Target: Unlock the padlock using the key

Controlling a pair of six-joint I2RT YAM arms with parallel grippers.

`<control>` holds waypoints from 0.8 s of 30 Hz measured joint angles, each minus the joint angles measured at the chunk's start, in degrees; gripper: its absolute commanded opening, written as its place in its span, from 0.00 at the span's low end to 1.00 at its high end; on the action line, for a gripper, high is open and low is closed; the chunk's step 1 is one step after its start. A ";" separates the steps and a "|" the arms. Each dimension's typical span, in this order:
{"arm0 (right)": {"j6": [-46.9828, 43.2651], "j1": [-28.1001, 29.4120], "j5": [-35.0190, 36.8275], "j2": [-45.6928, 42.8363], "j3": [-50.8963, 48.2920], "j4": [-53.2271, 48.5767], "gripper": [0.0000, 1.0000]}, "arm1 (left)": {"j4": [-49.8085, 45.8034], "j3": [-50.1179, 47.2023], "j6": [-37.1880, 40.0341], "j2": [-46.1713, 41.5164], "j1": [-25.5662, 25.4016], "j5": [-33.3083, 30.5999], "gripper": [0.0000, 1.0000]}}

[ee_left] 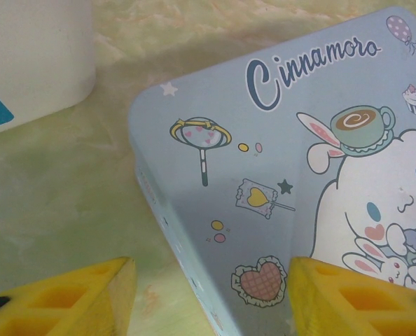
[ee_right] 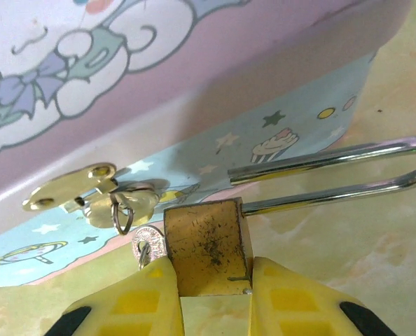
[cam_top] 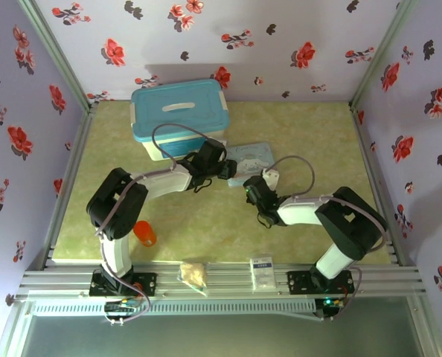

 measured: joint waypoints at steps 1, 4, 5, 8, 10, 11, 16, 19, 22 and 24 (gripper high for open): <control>-0.04 -0.46 -0.72 -0.57 -0.28 0.11 0.16 | -0.02 -0.02 -0.02 0.00 0.00 0.00 0.58; -0.55 -1.25 -3.17 -2.60 -0.70 -0.42 0.16 | -0.02 -0.02 0.00 0.00 0.02 0.02 0.58; -0.79 -1.73 -4.55 -3.76 -1.16 -0.90 0.15 | -0.02 -0.02 0.00 0.00 0.04 0.09 0.58; -1.46 -3.30 -8.81 -8.07 -2.91 -4.17 0.15 | -0.07 0.00 0.00 0.00 0.09 0.13 0.58; -1.62 -5.31 -12.63 -10.56 -3.82 -6.54 0.16 | -0.09 0.00 0.02 0.00 0.13 0.17 0.59; -1.86 -6.51 -14.56 -11.56 -4.17 -7.78 0.15 | -0.11 0.00 0.02 0.00 0.13 0.20 0.59; -3.98 -10.51 -19.41 -16.79 -4.92 -15.93 0.15 | -0.15 0.00 0.17 -0.02 0.20 0.39 0.59; -5.09 -13.79 -23.26 -20.13 -5.88 -18.58 0.15 | -0.15 0.00 0.20 -0.02 0.26 0.59 0.59; -6.58 -16.52 -25.05 -20.68 -5.88 -22.03 0.17 | -0.15 0.00 0.20 -0.02 0.28 0.61 0.59; -7.67 -16.70 -25.31 -20.68 -5.84 -25.24 0.23 | -0.17 0.00 0.20 -0.02 0.31 0.61 0.59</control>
